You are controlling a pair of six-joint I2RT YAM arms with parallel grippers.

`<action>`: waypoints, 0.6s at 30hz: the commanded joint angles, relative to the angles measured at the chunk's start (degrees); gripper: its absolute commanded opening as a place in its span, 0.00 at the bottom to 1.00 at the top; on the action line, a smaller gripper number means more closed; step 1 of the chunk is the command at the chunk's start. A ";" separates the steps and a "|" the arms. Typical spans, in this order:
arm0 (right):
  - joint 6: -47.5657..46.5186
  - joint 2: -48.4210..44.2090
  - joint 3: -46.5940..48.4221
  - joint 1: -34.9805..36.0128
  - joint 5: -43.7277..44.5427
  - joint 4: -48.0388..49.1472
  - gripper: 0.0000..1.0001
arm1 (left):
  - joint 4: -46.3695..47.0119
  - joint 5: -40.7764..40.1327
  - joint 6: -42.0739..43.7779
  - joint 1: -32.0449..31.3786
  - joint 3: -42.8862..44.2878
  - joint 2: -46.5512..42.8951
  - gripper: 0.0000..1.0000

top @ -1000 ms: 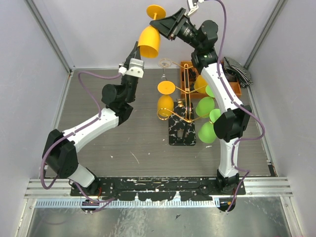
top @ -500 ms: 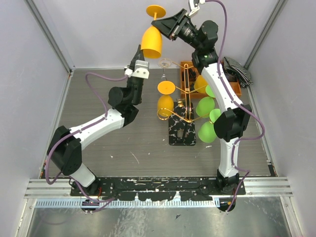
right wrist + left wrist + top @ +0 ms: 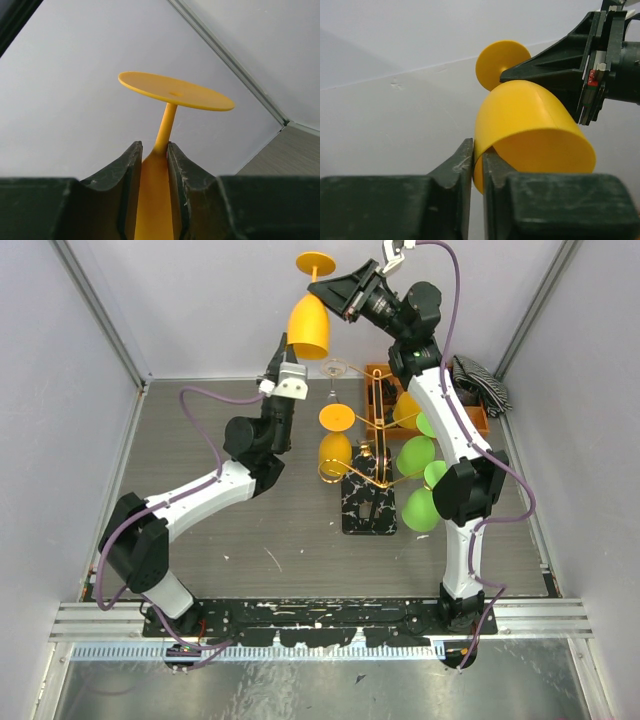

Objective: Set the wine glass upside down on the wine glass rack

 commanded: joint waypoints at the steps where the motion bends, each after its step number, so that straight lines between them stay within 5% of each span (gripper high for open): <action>1: -5.67 -1.81 2.68 0.99 -0.40 1.86 0.01 | 1.37 0.66 0.20 -0.81 0.12 -0.38 0.26; 11: -17.22 -4.42 3.64 0.97 2.64 -2.07 0.01 | -1.74 1.10 1.43 -1.60 -5.28 -2.36 0.62; 18: -25.68 -7.44 3.80 0.96 5.61 -4.26 0.01 | -3.84 0.21 1.44 -2.14 -8.79 -4.35 0.72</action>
